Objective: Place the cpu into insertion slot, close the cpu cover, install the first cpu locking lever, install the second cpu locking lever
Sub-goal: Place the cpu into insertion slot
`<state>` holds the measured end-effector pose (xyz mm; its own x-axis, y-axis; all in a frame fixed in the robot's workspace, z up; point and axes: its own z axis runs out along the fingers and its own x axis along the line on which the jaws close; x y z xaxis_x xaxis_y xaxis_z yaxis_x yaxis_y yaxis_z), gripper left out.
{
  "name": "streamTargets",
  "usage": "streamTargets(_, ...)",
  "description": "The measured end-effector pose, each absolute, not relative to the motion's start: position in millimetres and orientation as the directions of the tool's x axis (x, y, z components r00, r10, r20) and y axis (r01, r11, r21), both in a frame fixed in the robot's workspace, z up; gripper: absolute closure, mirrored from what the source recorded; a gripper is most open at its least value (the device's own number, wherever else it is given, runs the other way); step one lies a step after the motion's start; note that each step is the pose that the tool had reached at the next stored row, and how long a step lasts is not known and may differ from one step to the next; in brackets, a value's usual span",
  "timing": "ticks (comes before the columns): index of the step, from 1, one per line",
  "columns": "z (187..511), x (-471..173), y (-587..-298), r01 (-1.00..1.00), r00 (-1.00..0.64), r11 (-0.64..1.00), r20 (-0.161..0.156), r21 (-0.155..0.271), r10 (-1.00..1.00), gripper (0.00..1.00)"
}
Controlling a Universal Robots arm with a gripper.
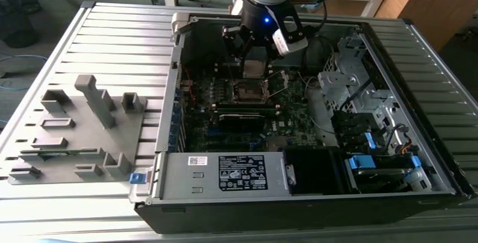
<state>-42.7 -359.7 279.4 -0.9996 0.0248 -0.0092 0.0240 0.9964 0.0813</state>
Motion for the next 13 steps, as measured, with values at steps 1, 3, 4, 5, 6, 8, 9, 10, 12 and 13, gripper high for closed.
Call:
streamTargets(1,279.3,-42.7,-359.7,0.024,-1.0,0.996,-0.009,0.081,0.025,0.46)
streamTargets(3,279.1,-42.7,-359.7,0.024,-1.0,0.996,-0.009,0.081,0.025,0.46)
streamTargets(4,278.7,-42.7,-359.7,0.024,-1.0,0.996,-0.009,0.082,0.025,0.46)
streamTargets(5,278.3,-42.8,-359.7,0.024,-1.0,0.996,-0.01,0.082,0.025,0.46)
streamTargets(6,277.9,-42.8,-359.7,0.024,-1.0,0.996,-0.01,0.081,0.025,0.46)
streamTargets(8,276.5,-42.8,-359.7,0.024,-1.0,0.996,-0.01,0.082,0.025,0.46)
streamTargets(9,275.7,-42.9,-359.7,0.024,-1.0,0.996,-0.01,0.081,0.025,0.46)
streamTargets(10,274.7,-42.9,-359.7,0.024,-1.0,0.996,-0.011,0.081,0.025,0.46)
streamTargets(12,272.7,-43.1,-359.7,0.024,-1.0,0.996,-0.011,0.081,0.025,0.46)
streamTargets(13,271.5,-43.1,-359.7,0.024,-1.0,0.996,-0.011,0.081,0.025,0.46)
